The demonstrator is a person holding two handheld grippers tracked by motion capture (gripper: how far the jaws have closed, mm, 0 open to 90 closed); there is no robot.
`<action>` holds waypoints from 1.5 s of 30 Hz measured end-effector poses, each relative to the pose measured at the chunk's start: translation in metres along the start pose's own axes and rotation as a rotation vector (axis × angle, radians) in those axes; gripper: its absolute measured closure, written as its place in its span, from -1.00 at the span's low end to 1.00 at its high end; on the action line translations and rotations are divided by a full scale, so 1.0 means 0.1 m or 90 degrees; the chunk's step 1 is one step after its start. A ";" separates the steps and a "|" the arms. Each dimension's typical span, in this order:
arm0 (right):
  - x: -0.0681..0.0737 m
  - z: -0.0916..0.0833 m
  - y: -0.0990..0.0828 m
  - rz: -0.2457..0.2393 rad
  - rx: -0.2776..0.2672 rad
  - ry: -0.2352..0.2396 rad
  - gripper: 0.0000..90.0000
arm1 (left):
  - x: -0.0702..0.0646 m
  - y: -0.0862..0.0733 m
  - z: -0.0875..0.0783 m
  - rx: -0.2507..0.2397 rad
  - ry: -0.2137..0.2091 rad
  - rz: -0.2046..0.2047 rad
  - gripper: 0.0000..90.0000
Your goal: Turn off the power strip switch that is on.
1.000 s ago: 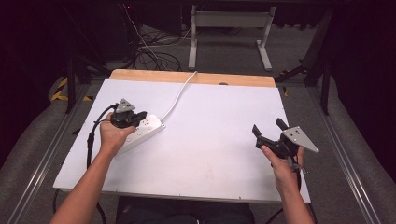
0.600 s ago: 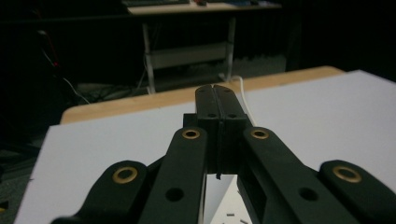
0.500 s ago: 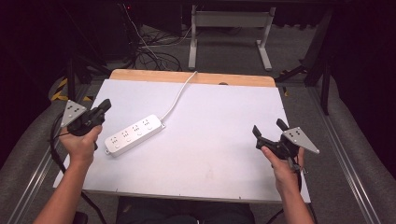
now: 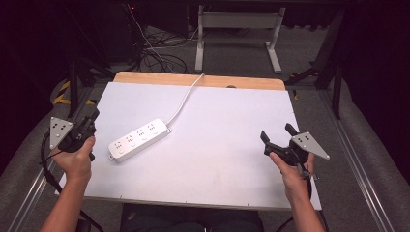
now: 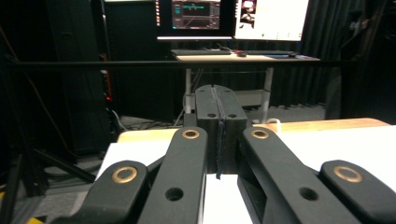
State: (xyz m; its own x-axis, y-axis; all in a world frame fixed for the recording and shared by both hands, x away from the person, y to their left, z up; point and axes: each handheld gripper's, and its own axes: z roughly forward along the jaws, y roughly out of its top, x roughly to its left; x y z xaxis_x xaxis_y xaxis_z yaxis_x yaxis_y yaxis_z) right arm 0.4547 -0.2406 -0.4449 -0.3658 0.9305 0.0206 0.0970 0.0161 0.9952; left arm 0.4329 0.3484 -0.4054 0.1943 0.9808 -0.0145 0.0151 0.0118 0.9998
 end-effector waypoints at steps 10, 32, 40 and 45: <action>-0.01 -0.01 0.00 0.003 -0.005 -0.002 -0.83 | 0.04 -0.05 -0.02 0.005 0.025 0.009 0.97; -0.01 -0.02 0.02 0.002 -0.007 -0.005 -0.83 | 0.03 -0.07 0.04 0.039 0.006 0.025 -0.91; -0.02 -0.04 0.02 0.002 -0.009 -0.007 -0.83 | 0.02 -0.07 0.05 0.047 -0.001 0.028 -0.96; -0.02 -0.05 0.03 0.002 -0.011 -0.009 -0.83 | 0.01 -0.08 0.05 0.049 -0.011 0.028 -0.96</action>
State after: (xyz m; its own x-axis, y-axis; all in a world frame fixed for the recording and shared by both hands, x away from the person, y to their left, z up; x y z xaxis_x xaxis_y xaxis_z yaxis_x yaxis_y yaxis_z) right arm 0.4508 -0.2446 -0.4417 -0.3527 0.9355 0.0218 0.0813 0.0074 0.9967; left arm 0.4383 0.3483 -0.4134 0.2127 0.9767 0.0278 0.0811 -0.0460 0.9956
